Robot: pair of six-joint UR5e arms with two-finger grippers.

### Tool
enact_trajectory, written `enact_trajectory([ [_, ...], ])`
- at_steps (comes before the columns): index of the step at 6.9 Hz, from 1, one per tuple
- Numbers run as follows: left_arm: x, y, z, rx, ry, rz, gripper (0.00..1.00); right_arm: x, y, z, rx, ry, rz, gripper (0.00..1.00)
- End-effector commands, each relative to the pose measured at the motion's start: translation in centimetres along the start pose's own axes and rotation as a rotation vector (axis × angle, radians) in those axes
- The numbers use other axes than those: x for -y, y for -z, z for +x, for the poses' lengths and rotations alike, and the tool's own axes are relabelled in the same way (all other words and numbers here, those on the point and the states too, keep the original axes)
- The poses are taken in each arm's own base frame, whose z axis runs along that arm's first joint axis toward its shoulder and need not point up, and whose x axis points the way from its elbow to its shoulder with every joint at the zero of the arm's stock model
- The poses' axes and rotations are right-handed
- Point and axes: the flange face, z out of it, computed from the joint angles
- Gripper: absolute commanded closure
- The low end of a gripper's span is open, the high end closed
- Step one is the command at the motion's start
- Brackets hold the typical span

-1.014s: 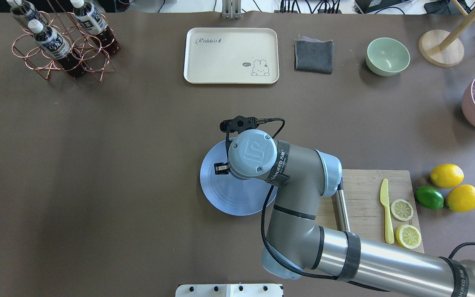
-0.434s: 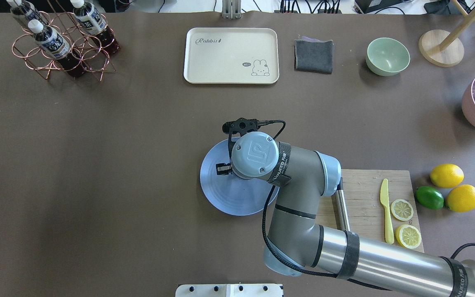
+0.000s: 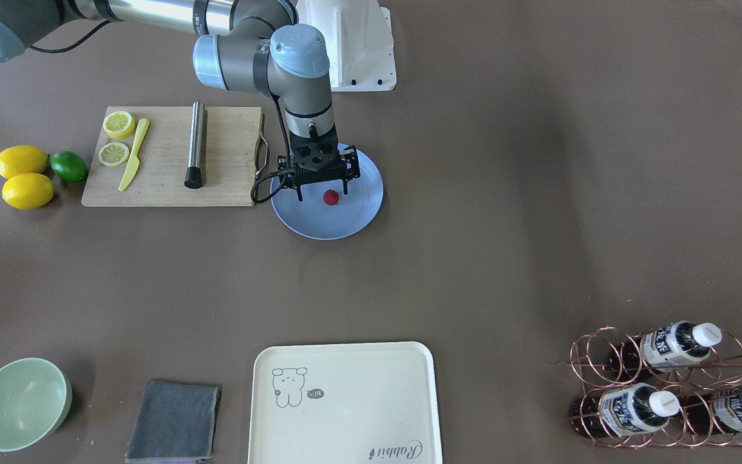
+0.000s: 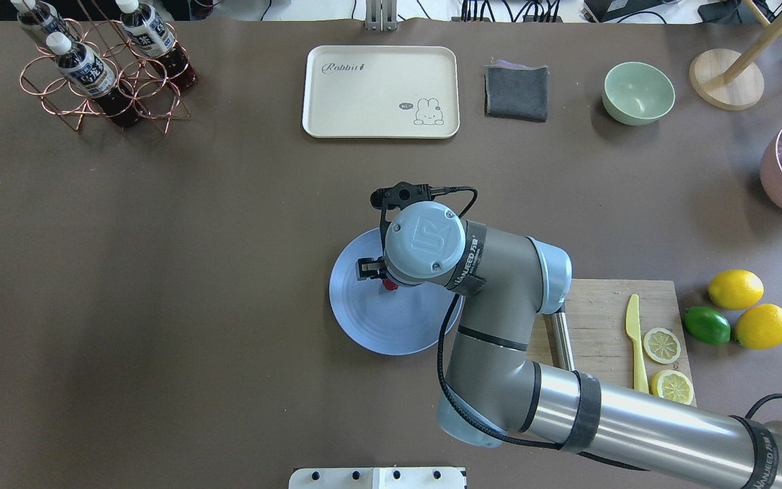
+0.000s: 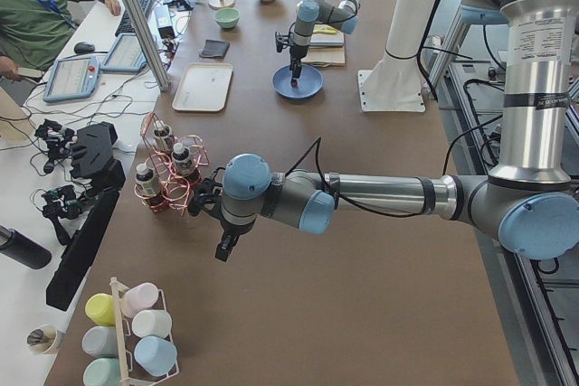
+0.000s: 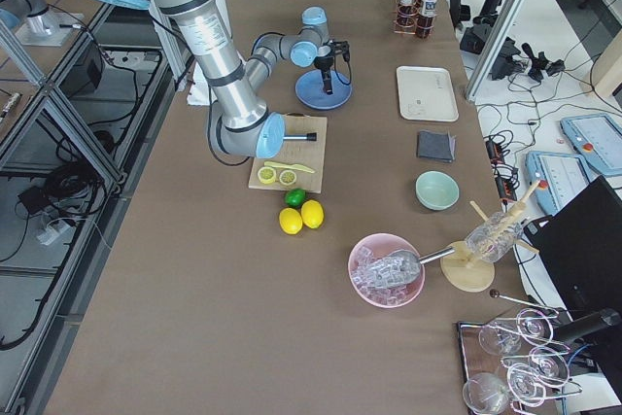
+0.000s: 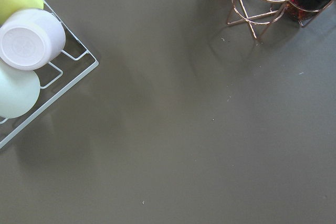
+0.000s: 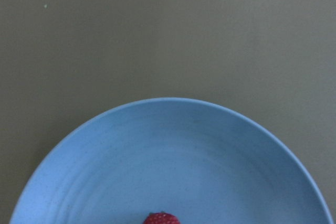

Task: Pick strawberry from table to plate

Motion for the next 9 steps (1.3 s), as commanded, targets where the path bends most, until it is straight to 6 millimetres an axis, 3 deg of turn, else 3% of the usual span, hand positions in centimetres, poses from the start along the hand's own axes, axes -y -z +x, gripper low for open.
enact_trajectory([
  [1,-0.4,-0.2,-0.2,0.002,0.006,-0.005,0.02,4.1,8.1,4.9,-0.069,-0.023,-0.046,0.0],
  [2,-0.9,-0.2,-0.4,0.004,0.014,-0.009,0.02,6.0,9.7,10.9,-0.129,-0.02,-0.056,0.0],
  [3,-1.0,-0.4,-0.5,0.005,0.02,-0.013,0.02,8.8,10.7,18.6,-0.152,-0.068,-0.069,0.0],
  [4,-1.2,-0.6,-0.7,0.006,0.03,-0.019,0.02,12.1,13.4,30.0,-0.093,-0.031,-0.163,0.0],
  [5,-1.5,0.1,-1.3,0.012,0.048,-0.012,0.02,12.6,15.3,41.2,-0.073,0.02,-0.201,0.0],
  [6,-1.7,0.4,-1.6,0.015,0.055,-0.007,0.02,12.0,16.4,48.4,-0.101,0.014,-0.203,0.0],
  [8,-1.8,1.0,-2.6,0.016,0.126,-0.042,0.02,11.5,18.8,58.8,-0.049,-0.069,-0.195,0.0],
  [9,-1.8,1.4,-2.9,0.015,0.137,-0.038,0.02,9.9,19.9,63.6,-0.021,-0.073,-0.18,0.0],
])
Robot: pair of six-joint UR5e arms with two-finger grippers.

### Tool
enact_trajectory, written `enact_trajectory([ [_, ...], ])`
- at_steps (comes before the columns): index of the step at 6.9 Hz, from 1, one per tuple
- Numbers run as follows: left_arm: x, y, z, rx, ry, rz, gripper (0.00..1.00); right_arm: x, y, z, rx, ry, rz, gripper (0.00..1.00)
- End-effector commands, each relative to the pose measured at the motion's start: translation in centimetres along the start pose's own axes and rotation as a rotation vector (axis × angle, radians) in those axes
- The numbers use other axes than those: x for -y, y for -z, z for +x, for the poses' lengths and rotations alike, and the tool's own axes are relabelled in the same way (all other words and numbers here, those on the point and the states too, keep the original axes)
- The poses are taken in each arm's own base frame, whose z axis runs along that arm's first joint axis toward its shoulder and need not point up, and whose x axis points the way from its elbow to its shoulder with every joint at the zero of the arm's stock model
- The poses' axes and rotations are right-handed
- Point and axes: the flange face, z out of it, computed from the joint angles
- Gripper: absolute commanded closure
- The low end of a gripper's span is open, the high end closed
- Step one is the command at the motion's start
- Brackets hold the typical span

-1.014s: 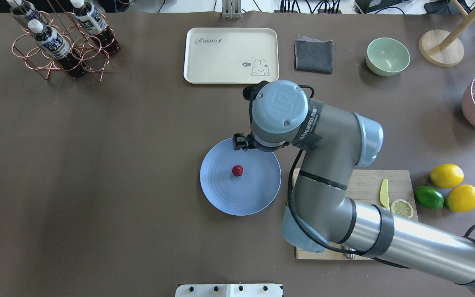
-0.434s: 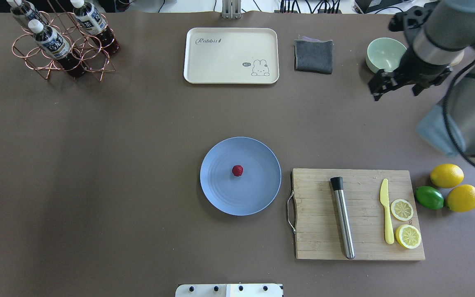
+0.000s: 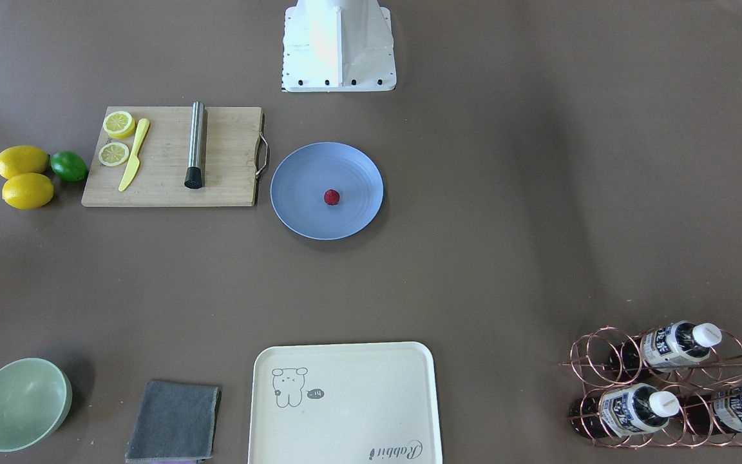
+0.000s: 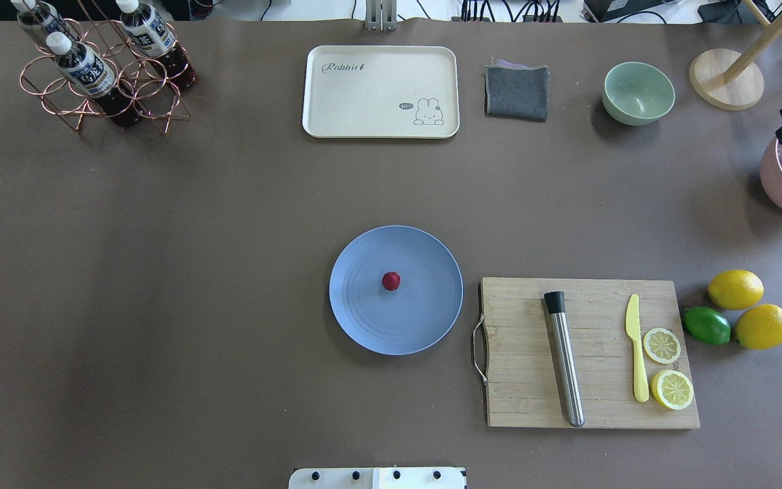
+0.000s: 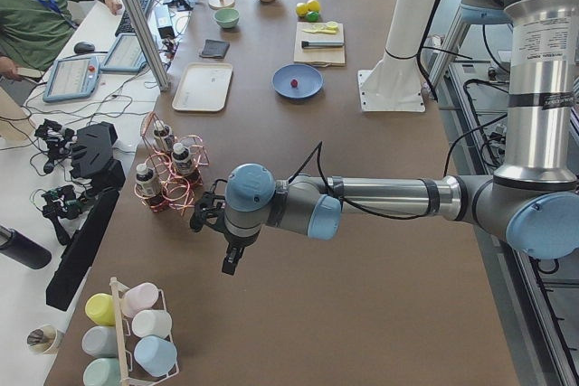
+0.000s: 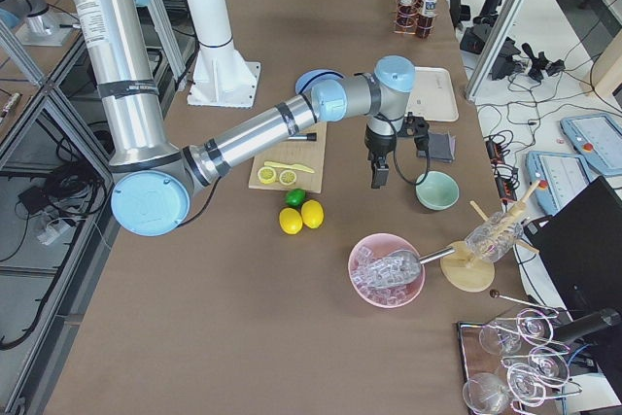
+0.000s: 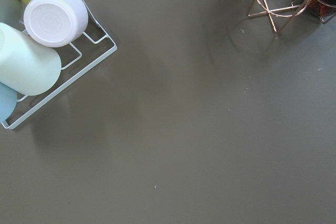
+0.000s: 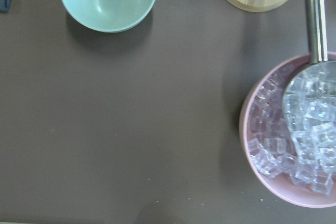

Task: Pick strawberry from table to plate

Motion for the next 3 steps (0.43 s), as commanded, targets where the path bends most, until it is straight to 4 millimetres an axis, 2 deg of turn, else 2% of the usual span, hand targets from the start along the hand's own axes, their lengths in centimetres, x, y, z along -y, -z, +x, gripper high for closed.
enact_trajectory([
  [1,-0.4,0.2,-0.8,-0.003,0.046,-0.023,0.02,-3.1,1.0,9.6,0.039,-0.033,0.029,0.0],
  [2,-0.8,-0.1,-1.1,-0.002,0.054,-0.03,0.02,-4.0,0.7,12.0,0.048,-0.013,0.025,0.0],
  [3,-1.5,0.1,-1.8,0.001,0.067,-0.03,0.02,-5.0,0.3,13.6,0.063,-0.015,0.019,0.0],
])
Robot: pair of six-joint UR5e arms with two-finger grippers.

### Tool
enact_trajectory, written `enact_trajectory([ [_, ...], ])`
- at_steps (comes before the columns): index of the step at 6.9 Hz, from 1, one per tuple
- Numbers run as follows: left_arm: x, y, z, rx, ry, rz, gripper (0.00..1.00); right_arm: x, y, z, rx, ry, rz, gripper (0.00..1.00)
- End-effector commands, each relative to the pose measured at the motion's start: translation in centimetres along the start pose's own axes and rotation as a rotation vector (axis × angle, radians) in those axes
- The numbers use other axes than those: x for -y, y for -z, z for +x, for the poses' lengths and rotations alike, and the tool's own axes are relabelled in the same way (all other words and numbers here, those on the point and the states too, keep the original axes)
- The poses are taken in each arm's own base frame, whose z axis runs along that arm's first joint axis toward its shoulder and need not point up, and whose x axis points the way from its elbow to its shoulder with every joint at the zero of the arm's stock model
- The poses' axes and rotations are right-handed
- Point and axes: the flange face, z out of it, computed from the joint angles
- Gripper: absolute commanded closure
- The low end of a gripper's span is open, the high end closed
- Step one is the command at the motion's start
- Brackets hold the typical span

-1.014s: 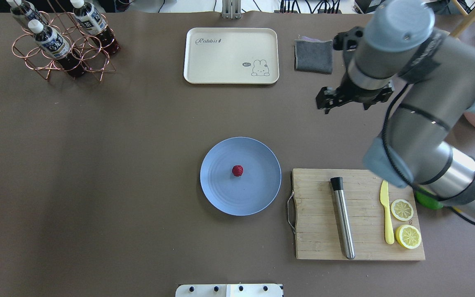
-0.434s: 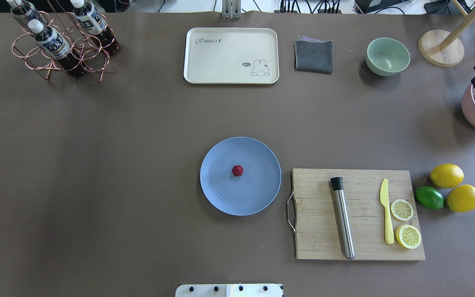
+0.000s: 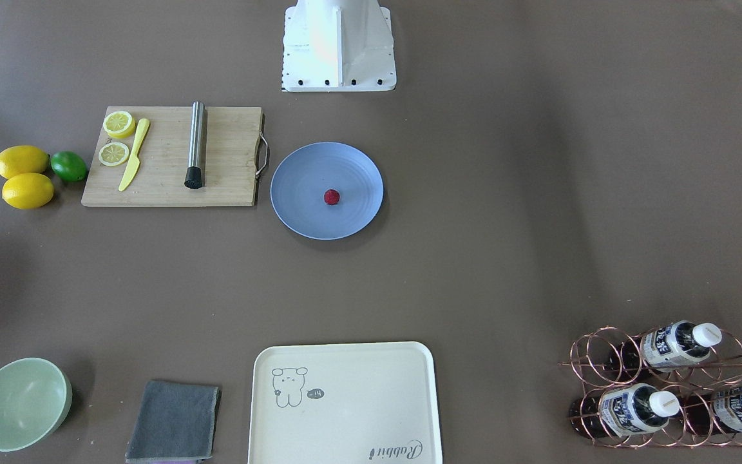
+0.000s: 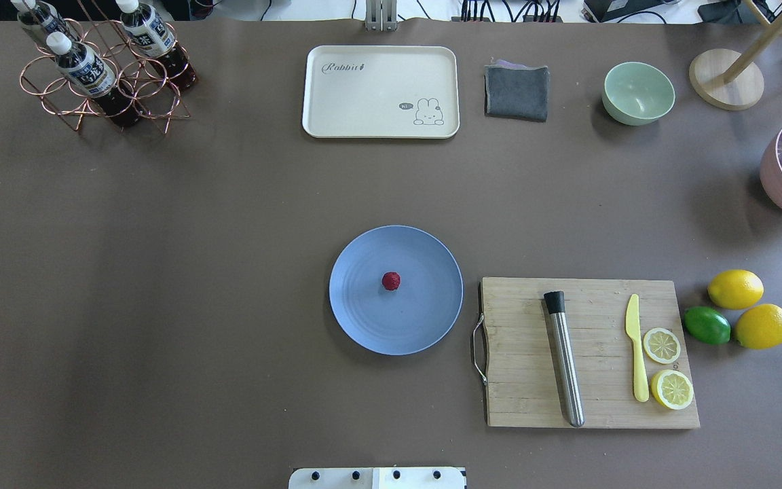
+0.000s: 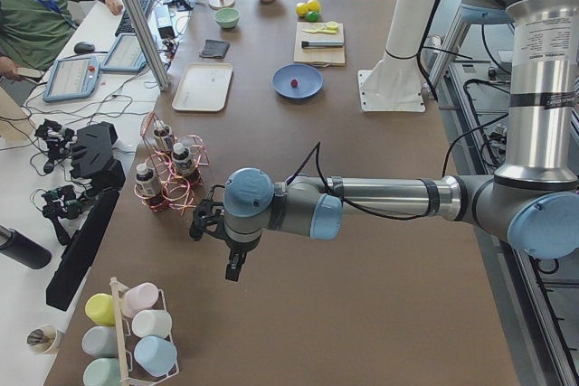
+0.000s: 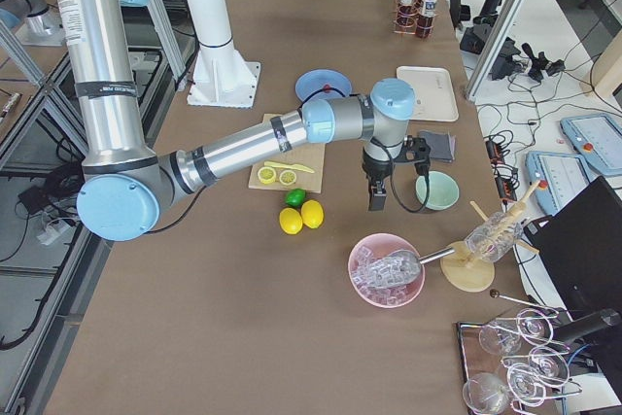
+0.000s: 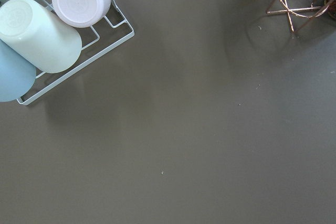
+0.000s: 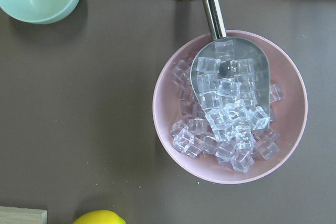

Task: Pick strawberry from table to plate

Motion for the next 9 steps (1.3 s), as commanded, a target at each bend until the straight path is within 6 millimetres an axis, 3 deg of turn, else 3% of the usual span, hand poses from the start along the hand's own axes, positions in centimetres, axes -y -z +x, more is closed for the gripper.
enact_trajectory([
  [1,-0.7,0.0,-0.7,0.003,0.016,-0.005,0.02,-2.1,-1.2,4.2,0.017,-0.007,-0.022,0.0],
  [2,-0.6,0.2,-0.8,0.004,0.017,0.0,0.02,-2.7,-2.8,7.9,0.027,-0.023,-0.054,0.0],
  [3,-0.7,0.2,-1.0,0.006,0.021,0.0,0.02,-2.4,-3.1,9.0,0.033,-0.021,-0.06,0.0],
  [9,-0.8,0.3,-1.3,0.009,0.03,0.001,0.02,-2.4,-2.8,8.7,0.03,0.013,-0.03,0.0],
])
